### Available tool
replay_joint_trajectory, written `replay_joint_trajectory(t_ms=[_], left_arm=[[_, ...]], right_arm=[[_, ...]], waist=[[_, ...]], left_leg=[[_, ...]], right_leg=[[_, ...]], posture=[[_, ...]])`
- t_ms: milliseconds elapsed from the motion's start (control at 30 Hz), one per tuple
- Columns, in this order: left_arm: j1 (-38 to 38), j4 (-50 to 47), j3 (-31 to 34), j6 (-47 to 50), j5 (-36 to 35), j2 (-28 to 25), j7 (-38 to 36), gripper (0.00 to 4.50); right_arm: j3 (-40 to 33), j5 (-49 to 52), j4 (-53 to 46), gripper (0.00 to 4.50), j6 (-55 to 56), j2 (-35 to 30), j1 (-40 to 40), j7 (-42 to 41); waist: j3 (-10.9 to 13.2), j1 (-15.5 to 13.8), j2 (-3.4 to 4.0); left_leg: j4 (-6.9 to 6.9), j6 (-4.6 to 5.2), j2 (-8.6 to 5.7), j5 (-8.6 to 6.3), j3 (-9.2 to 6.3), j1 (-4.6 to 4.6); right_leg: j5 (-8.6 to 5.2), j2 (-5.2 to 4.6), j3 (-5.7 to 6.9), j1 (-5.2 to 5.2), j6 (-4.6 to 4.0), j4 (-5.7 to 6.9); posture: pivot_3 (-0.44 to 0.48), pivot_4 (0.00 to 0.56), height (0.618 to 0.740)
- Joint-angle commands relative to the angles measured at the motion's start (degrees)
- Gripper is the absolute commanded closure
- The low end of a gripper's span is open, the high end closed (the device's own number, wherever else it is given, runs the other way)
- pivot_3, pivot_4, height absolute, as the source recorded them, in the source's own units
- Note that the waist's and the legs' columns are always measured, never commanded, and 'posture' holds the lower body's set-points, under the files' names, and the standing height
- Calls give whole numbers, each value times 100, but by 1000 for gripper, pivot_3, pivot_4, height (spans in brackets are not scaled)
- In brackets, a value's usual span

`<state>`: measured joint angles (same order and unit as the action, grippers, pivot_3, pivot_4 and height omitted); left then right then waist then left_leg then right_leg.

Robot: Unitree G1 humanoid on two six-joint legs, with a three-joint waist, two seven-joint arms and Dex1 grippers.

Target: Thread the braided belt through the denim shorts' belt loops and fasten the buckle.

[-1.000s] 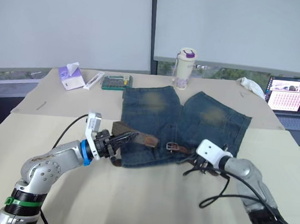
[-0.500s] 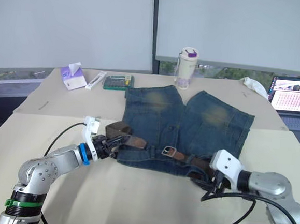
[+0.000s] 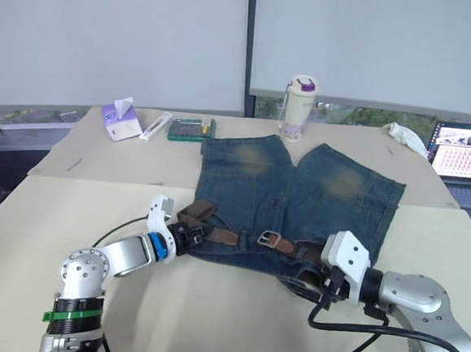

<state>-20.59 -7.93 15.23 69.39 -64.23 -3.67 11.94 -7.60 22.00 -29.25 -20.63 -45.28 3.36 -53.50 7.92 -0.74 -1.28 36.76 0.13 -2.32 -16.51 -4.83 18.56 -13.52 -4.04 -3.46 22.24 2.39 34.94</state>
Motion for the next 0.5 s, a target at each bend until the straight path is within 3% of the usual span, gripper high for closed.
replay_joint_trajectory(t_ms=[33, 133, 500], left_arm=[[-40, -5, 68, 123, -194, 305, 414, 4500], [-78, 72, 67, 107, -166, 483, 549, 4500], [-334, 559, -189, -210, 244, 833, 282, 4500]], right_arm=[[196, -201, -168, 31, 34, -2, -87, 158], [472, -308, -210, 31, -393, -82, -213, 306], [592, 647, -273, 31, -2572, 1214, -755, 1753]], waist=[[3, 2, -5], [9, 3, -15], [4, -10, -6]], left_leg=[[0, -1, -1, 1, 0, 1], [0, -4, -4, 2, 1, 1], [1, -31, -17, 18, -16, 21]], right_leg=[[0, -1, 0, 0, 1, -1], [-1, -4, 0, 0, 4, 0], [-1, -16, 13, 6, 3, -4]], posture=[[0, 150, 740], [0, 150, 740], [0, 150, 740]])
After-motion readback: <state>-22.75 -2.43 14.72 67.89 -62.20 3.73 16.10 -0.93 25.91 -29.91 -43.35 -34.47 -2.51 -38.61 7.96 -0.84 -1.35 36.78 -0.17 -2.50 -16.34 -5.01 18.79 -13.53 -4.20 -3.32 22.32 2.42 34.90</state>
